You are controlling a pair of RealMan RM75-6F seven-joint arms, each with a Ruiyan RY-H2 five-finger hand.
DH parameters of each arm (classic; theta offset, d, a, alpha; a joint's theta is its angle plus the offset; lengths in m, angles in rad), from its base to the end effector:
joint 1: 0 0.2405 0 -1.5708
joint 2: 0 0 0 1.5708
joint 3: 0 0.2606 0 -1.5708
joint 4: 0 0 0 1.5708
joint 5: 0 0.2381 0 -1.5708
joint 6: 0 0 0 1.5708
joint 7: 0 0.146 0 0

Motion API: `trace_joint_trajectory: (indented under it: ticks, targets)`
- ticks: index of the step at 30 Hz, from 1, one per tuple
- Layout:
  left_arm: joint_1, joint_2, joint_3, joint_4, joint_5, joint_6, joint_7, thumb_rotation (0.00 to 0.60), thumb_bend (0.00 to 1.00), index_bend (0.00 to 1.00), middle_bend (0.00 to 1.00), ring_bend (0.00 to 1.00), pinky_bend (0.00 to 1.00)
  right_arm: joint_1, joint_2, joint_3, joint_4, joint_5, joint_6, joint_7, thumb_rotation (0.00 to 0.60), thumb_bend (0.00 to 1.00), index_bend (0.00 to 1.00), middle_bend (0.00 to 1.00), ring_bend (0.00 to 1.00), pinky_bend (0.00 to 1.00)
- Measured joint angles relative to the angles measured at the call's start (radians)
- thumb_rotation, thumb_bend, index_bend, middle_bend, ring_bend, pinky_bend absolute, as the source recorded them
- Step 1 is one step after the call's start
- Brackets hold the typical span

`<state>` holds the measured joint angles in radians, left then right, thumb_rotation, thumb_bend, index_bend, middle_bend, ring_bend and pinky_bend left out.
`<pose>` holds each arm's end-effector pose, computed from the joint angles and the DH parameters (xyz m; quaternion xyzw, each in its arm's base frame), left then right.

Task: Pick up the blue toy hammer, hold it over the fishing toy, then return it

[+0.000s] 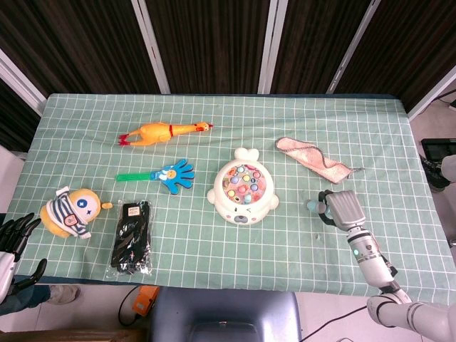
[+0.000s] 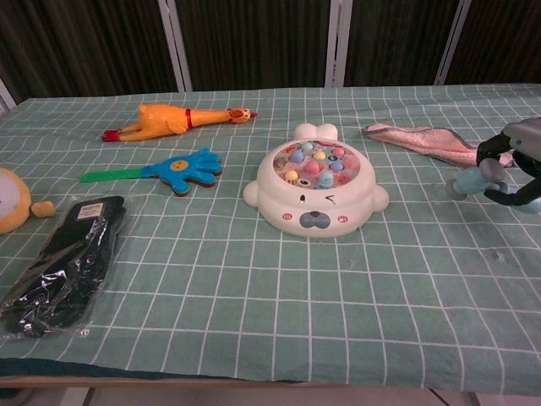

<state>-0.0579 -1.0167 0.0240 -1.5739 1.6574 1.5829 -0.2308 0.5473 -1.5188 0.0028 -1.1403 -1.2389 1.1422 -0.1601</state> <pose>-0.3277 0.1590 0.1667 -0.6138 -0.3885 -0.4374 0.5302 -0.3076 -0.3353 0.0098 0.7084 -0.3351 0.2992 0.5444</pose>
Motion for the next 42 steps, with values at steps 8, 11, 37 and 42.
trace_joint_trajectory:
  ticks: [8, 11, 37, 42]
  targets:
    - [-0.002, 0.001, 0.001, 0.0, -0.002, -0.006, -0.002, 0.6, 0.41, 0.0, 0.0, 0.0, 0.0, -0.005, -0.038, 0.031, 0.072, -0.005, -0.058, 0.035, 0.6, 0.49, 1.0, 0.73, 0.86, 1.0]
    - [-0.003, 0.0, 0.002, -0.001, 0.0, -0.006, 0.0, 0.6, 0.41, 0.0, 0.0, 0.0, 0.0, -0.003, -0.047, 0.042, 0.094, -0.006, -0.082, 0.047, 0.6, 0.48, 1.0, 0.73, 0.86, 1.0]
    - [-0.002, 0.001, 0.004, -0.004, -0.002, -0.008, 0.006, 0.6, 0.41, 0.0, 0.0, 0.0, 0.0, -0.013, -0.086, 0.092, 0.182, -0.021, -0.156, 0.109, 0.6, 0.44, 1.0, 0.73, 0.83, 1.0]
    - [-0.003, 0.001, 0.004, -0.005, -0.001, -0.01, 0.007, 0.6, 0.41, 0.0, 0.0, 0.0, 0.0, -0.014, -0.08, 0.102, 0.184, -0.02, -0.171, 0.119, 0.6, 0.4, 1.0, 0.73, 0.82, 1.0]
